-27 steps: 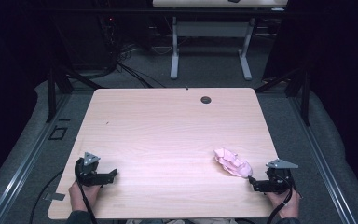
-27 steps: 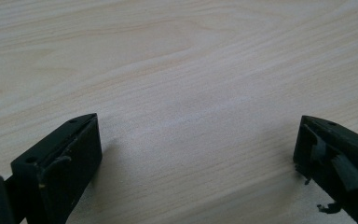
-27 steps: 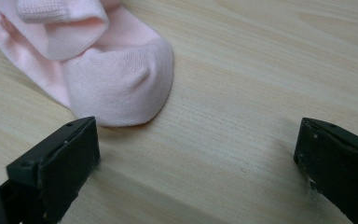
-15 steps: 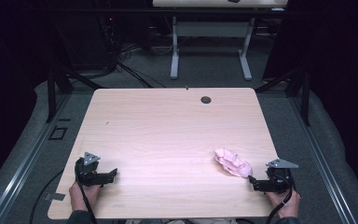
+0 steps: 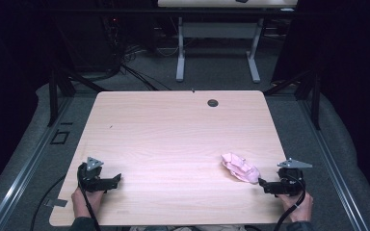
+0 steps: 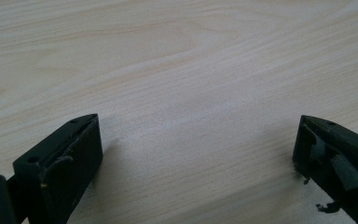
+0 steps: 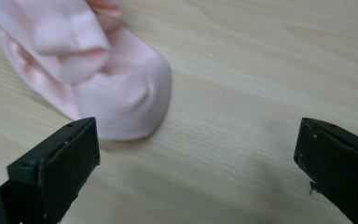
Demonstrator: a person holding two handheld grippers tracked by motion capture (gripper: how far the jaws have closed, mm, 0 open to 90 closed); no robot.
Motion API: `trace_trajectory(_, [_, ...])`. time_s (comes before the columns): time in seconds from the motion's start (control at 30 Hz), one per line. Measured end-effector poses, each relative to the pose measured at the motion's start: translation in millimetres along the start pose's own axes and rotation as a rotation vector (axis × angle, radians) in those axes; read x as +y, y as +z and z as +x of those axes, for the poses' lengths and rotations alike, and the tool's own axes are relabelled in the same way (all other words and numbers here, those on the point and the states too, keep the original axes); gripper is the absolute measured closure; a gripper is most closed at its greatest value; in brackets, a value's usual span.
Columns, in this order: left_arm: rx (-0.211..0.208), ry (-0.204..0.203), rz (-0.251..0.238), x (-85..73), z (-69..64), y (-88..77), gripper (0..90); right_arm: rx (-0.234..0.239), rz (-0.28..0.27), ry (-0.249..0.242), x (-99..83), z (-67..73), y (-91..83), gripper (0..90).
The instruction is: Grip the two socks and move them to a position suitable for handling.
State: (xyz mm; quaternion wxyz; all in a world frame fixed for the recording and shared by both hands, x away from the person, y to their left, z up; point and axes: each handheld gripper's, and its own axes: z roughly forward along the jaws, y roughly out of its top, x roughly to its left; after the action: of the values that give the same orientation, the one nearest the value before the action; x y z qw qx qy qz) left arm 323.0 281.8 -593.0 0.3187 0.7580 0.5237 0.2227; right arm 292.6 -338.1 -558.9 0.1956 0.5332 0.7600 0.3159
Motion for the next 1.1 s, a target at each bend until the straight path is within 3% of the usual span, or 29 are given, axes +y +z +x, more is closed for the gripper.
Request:
trace_trajectory(0.13, [-0.001,-0.001,0.001,0.0,0.1,0.1,1.4,0.029,-0.009,-0.033,16.0,10.2,-7.0,0.0])
trace_trajectory(0.17, [-0.001,-0.001,0.001,0.0,0.1,0.0,1.4,0.065,-0.025,-0.051,28.2,19.8,-7.3,1.1])
trace_trajectory(0.27, [-0.002,-0.001,0.002,0.1,0.3,0.0,1.5,0.090,-0.024,-0.087,42.0,31.0,-4.6,3.6])
trace_trajectory(0.3, [-0.001,0.000,0.000,0.0,0.1,0.0,1.6,0.100,-0.015,-0.131,54.9,41.5,2.2,10.9])
trace_trajectory(0.43, [-0.002,-0.003,0.001,0.1,0.4,-0.1,1.8,0.102,0.027,-0.218,72.9,63.8,20.2,19.0])
trace_trajectory(0.57, [0.000,-0.004,0.001,0.1,0.7,-0.1,2.1,0.081,0.058,-0.271,79.8,78.6,37.3,28.1])
trace_trajectory(0.67, [0.000,-0.004,0.001,0.1,0.7,-0.1,2.1,0.061,0.076,-0.275,81.4,80.9,43.7,34.3])
trace_trajectory(0.8, [0.003,-0.007,-0.001,0.0,0.6,-0.2,2.5,0.052,0.107,-0.282,82.6,82.6,50.3,54.3])
trace_trajectory(0.97, [0.004,-0.009,-0.001,0.0,0.6,-0.3,2.6,0.049,0.093,-0.262,81.1,79.1,49.3,77.3])
trace_trajectory(1.1, [0.003,-0.013,-0.003,-0.1,0.7,-0.2,2.9,0.063,0.067,-0.241,81.5,74.6,43.3,80.2])
